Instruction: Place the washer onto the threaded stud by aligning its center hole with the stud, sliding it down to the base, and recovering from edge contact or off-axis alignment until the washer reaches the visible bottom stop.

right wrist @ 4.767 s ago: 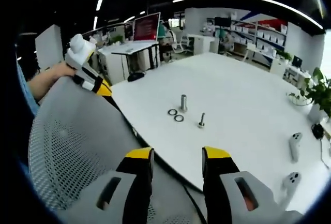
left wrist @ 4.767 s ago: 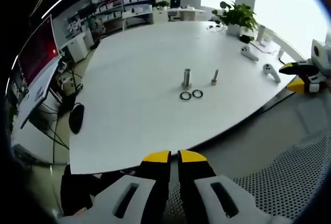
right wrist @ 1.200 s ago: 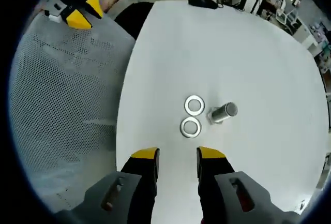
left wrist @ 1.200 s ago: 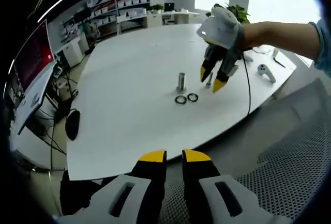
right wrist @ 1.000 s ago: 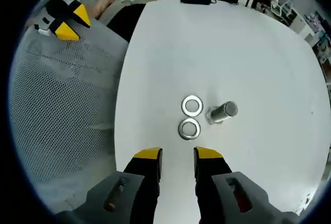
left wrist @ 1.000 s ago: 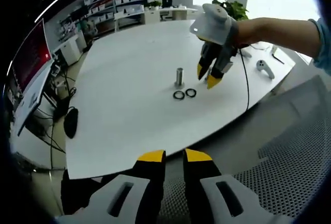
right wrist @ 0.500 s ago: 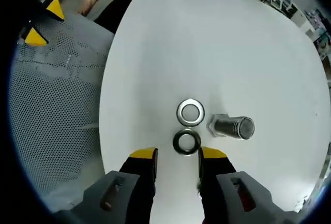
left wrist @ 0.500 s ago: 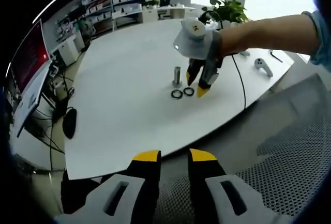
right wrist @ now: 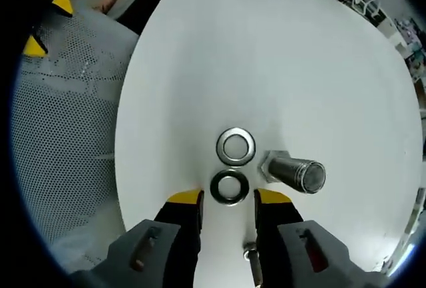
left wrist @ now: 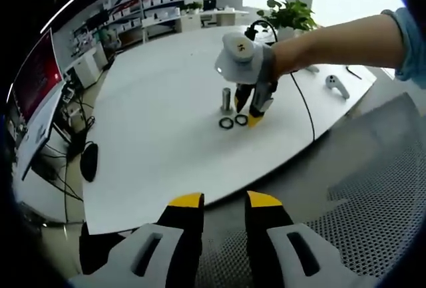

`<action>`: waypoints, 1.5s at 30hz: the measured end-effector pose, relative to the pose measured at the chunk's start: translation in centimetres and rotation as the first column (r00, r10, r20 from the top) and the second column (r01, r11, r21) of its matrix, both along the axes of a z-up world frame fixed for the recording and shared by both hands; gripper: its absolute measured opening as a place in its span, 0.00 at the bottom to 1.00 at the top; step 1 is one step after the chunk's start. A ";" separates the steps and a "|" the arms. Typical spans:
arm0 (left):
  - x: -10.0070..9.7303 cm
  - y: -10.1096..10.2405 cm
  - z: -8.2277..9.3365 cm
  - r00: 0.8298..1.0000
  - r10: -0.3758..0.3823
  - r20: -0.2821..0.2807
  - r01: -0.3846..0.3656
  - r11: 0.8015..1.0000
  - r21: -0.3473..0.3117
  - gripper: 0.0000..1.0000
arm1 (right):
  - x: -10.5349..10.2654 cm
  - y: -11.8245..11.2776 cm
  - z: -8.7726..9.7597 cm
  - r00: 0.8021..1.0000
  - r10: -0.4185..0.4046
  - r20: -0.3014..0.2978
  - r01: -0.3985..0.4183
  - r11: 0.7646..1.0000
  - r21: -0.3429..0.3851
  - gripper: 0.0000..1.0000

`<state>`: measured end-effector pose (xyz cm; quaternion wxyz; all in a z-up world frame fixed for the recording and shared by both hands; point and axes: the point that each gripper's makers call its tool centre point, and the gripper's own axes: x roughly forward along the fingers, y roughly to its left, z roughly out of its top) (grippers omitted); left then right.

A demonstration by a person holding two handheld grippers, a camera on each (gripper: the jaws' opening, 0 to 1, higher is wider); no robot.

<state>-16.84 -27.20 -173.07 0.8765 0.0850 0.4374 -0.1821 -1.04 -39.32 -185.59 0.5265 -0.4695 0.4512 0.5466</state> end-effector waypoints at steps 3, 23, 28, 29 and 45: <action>-0.1 0.1 -0.1 1.000 0.009 -0.008 -0.009 1.000 0.004 0.21 | 0.0 0.0 0.0 1.000 -0.007 0.001 0.007 1.000 -0.002 0.32; -0.1 0.6 -0.3 1.000 0.023 -0.014 -0.023 0.999 0.025 0.15 | 0.5 0.4 0.2 0.998 -0.059 0.016 0.058 0.995 0.083 0.24; -0.2 0.6 -0.3 1.000 0.023 -0.019 -0.022 0.999 0.026 0.15 | 0.5 0.2 0.3 0.998 -0.061 0.002 0.061 0.994 0.095 0.23; -0.2 0.6 -0.3 1.000 0.024 -0.020 -0.024 0.999 0.027 0.15 | 0.5 0.1 0.3 0.998 -0.061 0.005 0.060 0.994 0.092 0.23; -0.2 0.7 -0.4 0.999 0.022 -0.026 -0.022 0.999 0.032 0.14 | 0.6 -0.5 3.2 0.999 -0.048 0.014 0.047 0.993 0.109 0.23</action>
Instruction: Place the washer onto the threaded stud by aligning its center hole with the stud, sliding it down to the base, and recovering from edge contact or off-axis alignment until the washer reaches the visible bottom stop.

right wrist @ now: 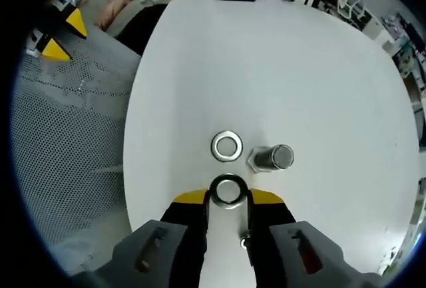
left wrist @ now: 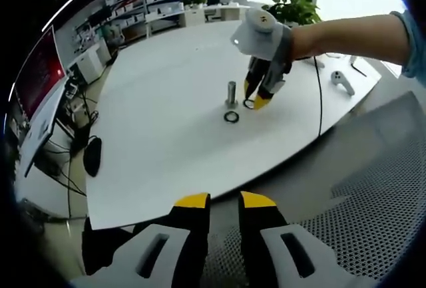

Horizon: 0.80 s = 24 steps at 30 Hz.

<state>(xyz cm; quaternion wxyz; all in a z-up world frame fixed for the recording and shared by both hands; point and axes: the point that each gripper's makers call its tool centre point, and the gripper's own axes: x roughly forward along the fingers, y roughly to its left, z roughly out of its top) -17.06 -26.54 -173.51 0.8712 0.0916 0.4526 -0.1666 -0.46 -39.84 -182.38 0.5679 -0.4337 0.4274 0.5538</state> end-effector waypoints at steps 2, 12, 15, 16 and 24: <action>0.0 0.0 0.0 1.000 0.001 0.000 -0.001 1.000 -0.001 0.14 | 0.1 -0.1 0.5 1.000 0.007 0.006 -0.007 1.000 0.000 0.23; 0.0 0.1 0.0 1.000 0.002 0.001 -0.002 1.000 0.000 0.14 | 0.4 0.1 2.2 0.998 0.047 0.031 -0.046 0.999 -0.014 0.23; 0.0 0.1 0.0 1.000 0.003 -0.001 -0.003 1.000 0.000 0.14 | 0.3 0.1 2.7 0.998 0.059 0.028 -0.059 0.998 -0.022 0.23; 0.0 0.1 0.0 1.000 0.004 -0.001 -0.004 1.000 0.000 0.14 | 0.2 0.1 2.9 0.998 0.063 0.028 -0.063 0.998 -0.025 0.23; -0.1 0.1 -0.1 1.000 -0.002 -0.005 0.002 1.000 -0.001 0.13 | 0.6 0.5 4.0 0.994 0.100 0.037 -0.098 0.994 -0.051 0.23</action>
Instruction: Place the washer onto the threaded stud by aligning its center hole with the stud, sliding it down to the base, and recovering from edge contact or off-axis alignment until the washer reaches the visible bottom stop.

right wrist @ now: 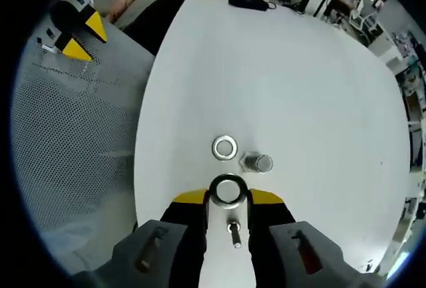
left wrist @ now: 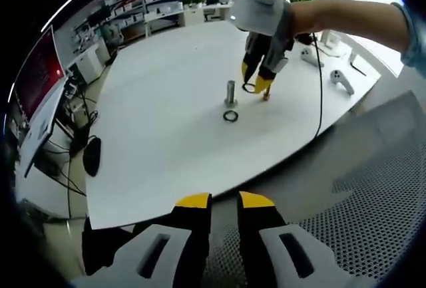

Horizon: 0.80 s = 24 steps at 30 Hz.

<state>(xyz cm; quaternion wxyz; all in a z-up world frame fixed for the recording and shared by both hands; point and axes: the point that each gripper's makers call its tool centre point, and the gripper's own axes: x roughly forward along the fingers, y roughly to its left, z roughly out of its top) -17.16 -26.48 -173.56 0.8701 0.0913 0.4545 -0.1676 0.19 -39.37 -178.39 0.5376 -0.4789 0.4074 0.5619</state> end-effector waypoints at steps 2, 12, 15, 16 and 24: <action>0.0 0.0 0.0 1.000 0.002 0.002 -0.002 1.000 0.000 0.13 | 0.4 0.2 0.3 1.000 0.002 0.004 -0.002 1.000 -0.002 0.23; 0.1 0.0 0.1 1.000 0.006 0.006 -0.006 1.000 -0.001 0.13 | 1.8 1.7 0.9 0.999 0.015 0.046 -0.016 1.000 0.003 0.23; 0.1 0.1 0.1 1.000 0.008 0.007 -0.008 1.000 -0.001 0.13 | 2.1 2.1 0.7 0.998 0.015 0.057 -0.016 1.000 0.004 0.23; 0.1 0.1 0.1 1.000 0.008 0.008 -0.008 1.000 -0.001 0.13 | 2.2 2.2 0.7 0.998 0.016 0.061 -0.017 1.000 0.002 0.23; 0.1 0.0 0.2 1.000 0.009 0.007 -0.009 1.000 -0.002 0.13 | 3.3 2.7 0.1 0.996 0.003 0.084 -0.003 1.000 0.002 0.23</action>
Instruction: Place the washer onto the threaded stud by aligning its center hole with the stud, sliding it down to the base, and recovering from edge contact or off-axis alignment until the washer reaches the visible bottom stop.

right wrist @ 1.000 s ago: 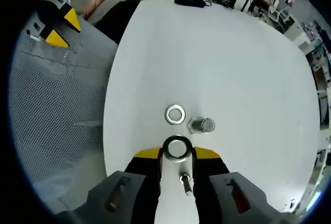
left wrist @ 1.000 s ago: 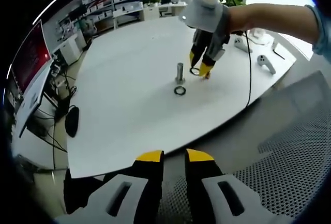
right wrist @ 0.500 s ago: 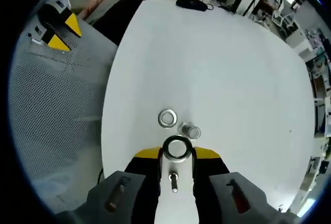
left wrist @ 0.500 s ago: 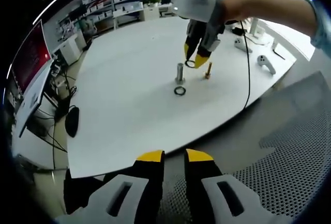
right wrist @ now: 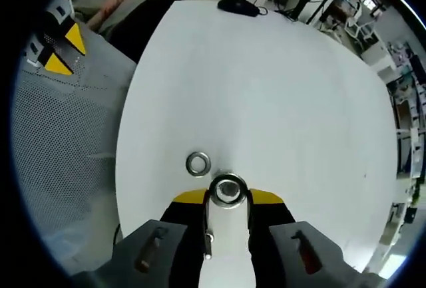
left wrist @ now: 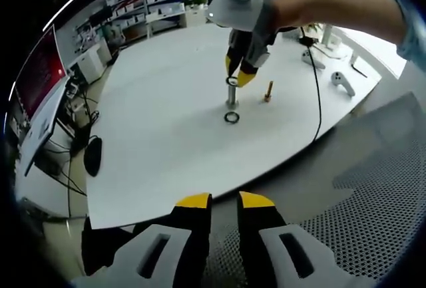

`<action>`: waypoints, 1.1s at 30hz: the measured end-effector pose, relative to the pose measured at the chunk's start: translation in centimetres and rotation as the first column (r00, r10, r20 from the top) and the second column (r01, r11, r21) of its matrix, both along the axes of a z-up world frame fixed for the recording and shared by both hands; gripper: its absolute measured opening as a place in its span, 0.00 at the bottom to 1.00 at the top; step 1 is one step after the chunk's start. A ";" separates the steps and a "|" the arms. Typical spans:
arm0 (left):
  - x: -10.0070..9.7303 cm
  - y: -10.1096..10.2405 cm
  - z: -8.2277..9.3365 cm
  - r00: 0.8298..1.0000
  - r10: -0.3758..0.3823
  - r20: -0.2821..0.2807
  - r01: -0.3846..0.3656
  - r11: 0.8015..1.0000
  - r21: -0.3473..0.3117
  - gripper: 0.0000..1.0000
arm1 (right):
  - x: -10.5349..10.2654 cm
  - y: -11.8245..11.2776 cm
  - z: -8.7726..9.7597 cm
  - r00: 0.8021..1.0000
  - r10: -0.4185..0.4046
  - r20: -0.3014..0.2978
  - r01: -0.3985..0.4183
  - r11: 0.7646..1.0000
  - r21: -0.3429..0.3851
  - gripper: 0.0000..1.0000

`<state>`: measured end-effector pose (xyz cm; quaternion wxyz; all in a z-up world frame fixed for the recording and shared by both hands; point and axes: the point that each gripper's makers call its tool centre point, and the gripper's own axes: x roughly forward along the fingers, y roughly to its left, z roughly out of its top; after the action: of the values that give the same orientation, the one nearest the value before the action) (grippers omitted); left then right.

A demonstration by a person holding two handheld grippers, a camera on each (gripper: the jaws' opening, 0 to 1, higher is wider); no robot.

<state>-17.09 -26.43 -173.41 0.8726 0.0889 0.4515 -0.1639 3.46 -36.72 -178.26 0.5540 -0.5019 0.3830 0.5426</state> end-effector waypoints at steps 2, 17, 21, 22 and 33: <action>0.0 0.0 0.0 1.000 0.000 0.000 0.000 1.000 0.000 0.13 | 0.0 -0.1 -0.2 1.000 -0.004 -0.009 0.004 1.000 -0.007 0.23; 0.0 -0.1 0.0 1.000 -0.001 0.001 0.001 1.000 -0.003 0.12 | 0.1 -0.1 -1.9 0.999 -0.021 -0.027 0.020 0.999 -0.037 0.23; 0.1 -0.1 0.1 1.000 -0.004 0.007 0.004 1.000 -0.006 0.12 | -0.1 0.0 -2.6 0.999 -0.025 -0.030 0.023 0.999 -0.047 0.23; 0.1 -0.1 0.1 1.000 -0.005 0.005 0.005 1.000 -0.006 0.12 | 0.0 0.0 -2.8 0.999 -0.024 -0.030 0.022 0.998 -0.050 0.23; 0.0 -0.2 0.0 1.000 -0.009 -0.003 0.009 1.000 -0.007 0.12 | 0.1 -0.2 -4.6 0.998 -0.047 -0.047 0.043 0.996 -0.073 0.23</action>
<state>-17.13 -26.60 -173.44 0.8715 0.0877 0.4519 -0.1692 3.52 -36.92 -182.87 0.5381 -0.4995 0.4269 0.5279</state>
